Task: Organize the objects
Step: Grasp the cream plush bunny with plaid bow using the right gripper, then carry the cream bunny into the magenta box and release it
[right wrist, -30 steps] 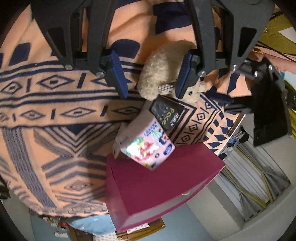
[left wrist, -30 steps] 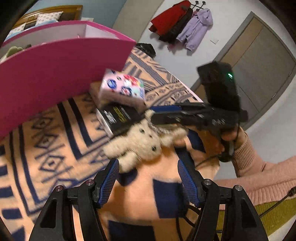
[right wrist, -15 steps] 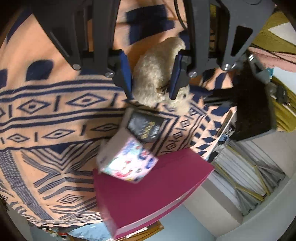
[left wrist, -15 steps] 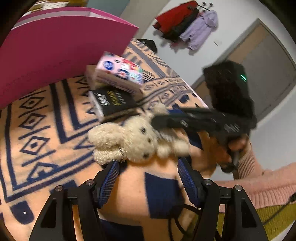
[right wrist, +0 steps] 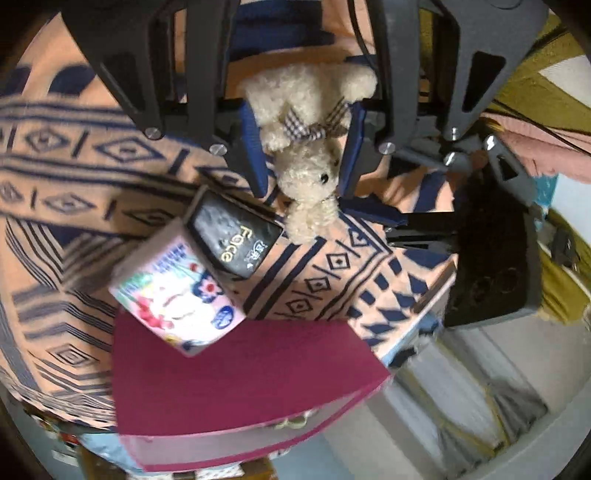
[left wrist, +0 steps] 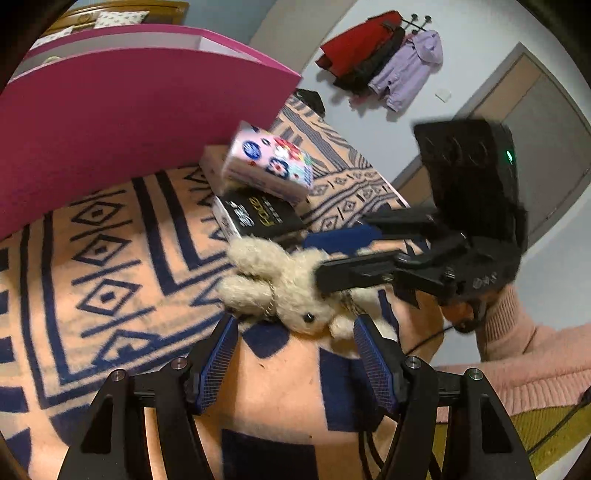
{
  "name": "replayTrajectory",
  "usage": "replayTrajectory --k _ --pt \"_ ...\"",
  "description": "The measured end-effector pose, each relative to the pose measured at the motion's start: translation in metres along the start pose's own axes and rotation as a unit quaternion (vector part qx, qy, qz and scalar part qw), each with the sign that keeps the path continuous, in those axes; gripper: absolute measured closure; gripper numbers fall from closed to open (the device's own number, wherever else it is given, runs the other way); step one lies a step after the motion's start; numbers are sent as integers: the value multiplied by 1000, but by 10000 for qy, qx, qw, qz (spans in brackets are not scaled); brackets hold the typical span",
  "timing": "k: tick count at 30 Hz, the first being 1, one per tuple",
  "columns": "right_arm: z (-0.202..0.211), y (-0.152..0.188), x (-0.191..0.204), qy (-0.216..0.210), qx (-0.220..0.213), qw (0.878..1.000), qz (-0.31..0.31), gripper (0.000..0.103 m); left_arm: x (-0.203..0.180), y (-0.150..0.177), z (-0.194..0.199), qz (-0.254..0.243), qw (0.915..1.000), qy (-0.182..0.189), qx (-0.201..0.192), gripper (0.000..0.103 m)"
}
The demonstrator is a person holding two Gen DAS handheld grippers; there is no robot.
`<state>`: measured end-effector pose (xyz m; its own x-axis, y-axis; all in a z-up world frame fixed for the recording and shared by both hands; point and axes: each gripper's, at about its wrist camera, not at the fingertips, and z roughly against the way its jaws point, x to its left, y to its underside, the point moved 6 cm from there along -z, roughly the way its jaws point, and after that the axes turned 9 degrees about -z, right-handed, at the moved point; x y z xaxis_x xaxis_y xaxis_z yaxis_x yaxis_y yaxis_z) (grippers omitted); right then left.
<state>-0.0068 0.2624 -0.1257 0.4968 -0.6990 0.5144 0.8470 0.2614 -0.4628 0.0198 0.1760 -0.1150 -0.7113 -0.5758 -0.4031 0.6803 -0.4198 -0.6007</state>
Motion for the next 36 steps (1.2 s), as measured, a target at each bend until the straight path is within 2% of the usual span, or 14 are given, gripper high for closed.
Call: replayTrajectory --k 5,7,10,12,18,25,30,31,35,36 --pt "-16 -5 3 -24 412 9989 244 61 -6 0 -9 -64 9999 70 75 37" --pt "-18 -4 5 -35 490 9981 366 65 -7 -2 -12 -47 9999 101 68 37" --pt "-14 -3 9 -78 415 9983 396 69 -9 -5 -15 -42 9998 167 65 37" --pt "-10 -4 9 -262 316 9987 309 69 -11 -8 -16 -69 9998 177 46 37" --pt "25 -26 25 -104 -622 9969 464 69 -23 -43 3 -272 9985 177 -450 38" --pt "63 -83 21 -71 -1533 9873 417 69 -17 -98 24 -568 9945 -298 -825 44" --pt "71 -136 29 95 -1933 9787 681 69 9 -147 39 -571 9900 -708 -1080 45" --pt "72 -147 29 115 -1990 9773 719 69 19 -144 52 -573 9891 -776 -1115 46" --pt "60 -183 28 334 -2038 9750 821 69 42 -172 58 -521 9864 -1012 -1186 48" --pt "57 -191 25 365 -2032 9751 805 69 47 -162 65 -489 9860 -1049 -1204 48"
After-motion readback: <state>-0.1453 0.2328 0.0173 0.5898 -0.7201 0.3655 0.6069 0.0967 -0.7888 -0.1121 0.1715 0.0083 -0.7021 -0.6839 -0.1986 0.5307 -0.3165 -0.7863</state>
